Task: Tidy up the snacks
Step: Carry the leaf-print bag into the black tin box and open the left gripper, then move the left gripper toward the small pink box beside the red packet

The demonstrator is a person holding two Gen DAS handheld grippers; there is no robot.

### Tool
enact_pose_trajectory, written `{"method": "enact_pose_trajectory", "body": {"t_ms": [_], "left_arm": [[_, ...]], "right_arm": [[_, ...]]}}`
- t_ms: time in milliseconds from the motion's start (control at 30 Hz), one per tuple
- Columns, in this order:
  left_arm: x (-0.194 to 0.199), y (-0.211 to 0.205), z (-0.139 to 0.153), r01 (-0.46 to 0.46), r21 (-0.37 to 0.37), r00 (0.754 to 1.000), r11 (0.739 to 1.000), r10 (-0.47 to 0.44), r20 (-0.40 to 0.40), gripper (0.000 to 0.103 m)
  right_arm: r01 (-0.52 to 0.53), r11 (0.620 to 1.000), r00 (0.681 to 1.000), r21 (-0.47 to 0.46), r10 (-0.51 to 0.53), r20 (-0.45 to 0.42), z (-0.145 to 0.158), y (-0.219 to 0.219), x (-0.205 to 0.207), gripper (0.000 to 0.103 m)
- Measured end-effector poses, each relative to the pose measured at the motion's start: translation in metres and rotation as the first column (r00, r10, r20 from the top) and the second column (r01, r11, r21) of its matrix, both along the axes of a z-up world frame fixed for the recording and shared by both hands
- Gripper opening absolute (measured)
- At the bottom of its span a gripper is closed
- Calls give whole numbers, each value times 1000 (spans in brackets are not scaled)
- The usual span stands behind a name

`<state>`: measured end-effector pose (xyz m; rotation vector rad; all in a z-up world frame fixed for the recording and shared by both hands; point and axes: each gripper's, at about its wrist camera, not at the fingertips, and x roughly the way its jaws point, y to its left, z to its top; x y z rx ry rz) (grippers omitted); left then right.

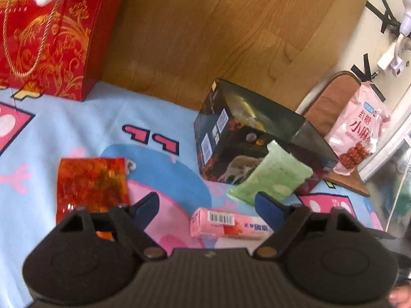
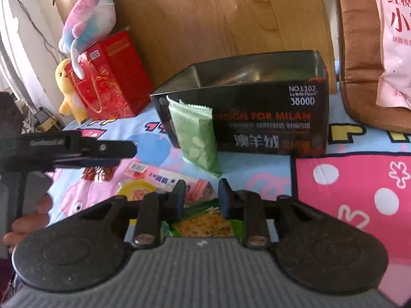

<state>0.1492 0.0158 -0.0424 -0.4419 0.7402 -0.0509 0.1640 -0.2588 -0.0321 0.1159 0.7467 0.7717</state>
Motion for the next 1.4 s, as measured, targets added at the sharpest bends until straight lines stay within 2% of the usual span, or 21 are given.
{"method": "enact_pose_trajectory", "body": {"t_ms": [67, 167, 267, 333, 400, 467, 567, 700, 767, 800, 867, 900, 967, 1000, 1067, 1133, 1167, 1233, 1300, 1333, 1400], "left_arm": [[8, 1, 1, 7, 3, 1000, 1000, -7, 8, 84], [22, -9, 3, 45, 15, 999, 999, -45, 9, 84], [33, -21, 2, 86, 13, 996, 996, -86, 7, 79], [39, -28, 1, 105, 2, 994, 994, -105, 16, 68], [40, -29, 1, 136, -48, 991, 990, -135, 24, 59], [32, -29, 6, 158, -94, 987, 983, -156, 34, 61], [13, -33, 29, 180, -83, 979, 980, -170, 109, 61], [12, -41, 73, 203, -78, 959, 976, -182, 219, 68], [25, -48, 94, 201, -57, 948, 978, -179, 264, 82], [31, -50, 101, 183, -33, 946, 982, -167, 277, 100], [39, -56, 106, 103, 74, 947, 992, -120, 299, 101], [41, -55, 104, 64, 115, 956, 991, -94, 277, 99], [31, -41, 96, 68, 90, 961, 994, -89, 261, 98], [22, -33, 89, 73, 73, 960, 995, -90, 264, 98], [7, -20, 72, 44, 87, 968, 995, -64, 242, 98], [3, -11, 51, 12, 91, 983, 996, -28, 180, 96], [5, -6, 38, 2, 73, 993, 997, -10, 121, 94], [10, 0, 15, -1, 25, 1000, 1000, 0, 14, 82], [11, 2, -4, -3, -8, 997, 1000, 3, -72, 73], [9, 1, -9, 0, -23, 996, 1000, -2, -87, 72], [1, -6, -10, 25, -17, 997, 1000, -27, -68, 69]], "right_arm": [[-6, 1000, 999, -16, 7, 39, 5, -1, -1, 33], [11, 1000, 997, -19, -10, 71, 9, 8, 12, 44], [-8, 999, 996, -32, 11, 87, 5, 28, 27, 44], [-27, 999, 995, -44, 31, 97, 2, 39, 32, 39], [-30, 998, 991, -62, 37, 131, 0, 46, 31, 16], [-45, 998, 988, -37, 50, 144, 1, 44, 23, 12], [-43, 999, 981, 17, 38, 193, 17, 33, -2, 11], [-1, 993, 964, 121, -31, 263, 49, 16, -12, 10], [42, 989, 943, 142, -86, 321, 69, 15, -4, 10], [61, 988, 934, 139, -106, 342, 75, 15, 3, 11], [139, 986, 913, 87, -162, 375, 81, 19, 23, 13], [204, 978, 898, 45, -205, 390, 79, 19, 33, 19], [295, 955, 891, -12, -271, 363, 70, 11, 47, 20], [299, 954, 901, 16, -288, 325, 66, 0, 45, 20], [248, 963, 928, 110, -268, 257, 56, -22, 33, 22], [179, 975, 960, 134, -203, 194, 43, -28, 21, 26], [136, 983, 974, 124, -156, 163, 35, -22, 22, 30], [59, 996, 991, 71, -67, 116, 19, -10, 18, 31], [-9, 999, 996, -39, 13, 88, 4, 7, 16, 33], [-22, 996, 997, -82, 29, 77, 0, 12, 14, 36], [-72, 994, 995, -86, 77, 60, -3, 13, 10, 48]]}}
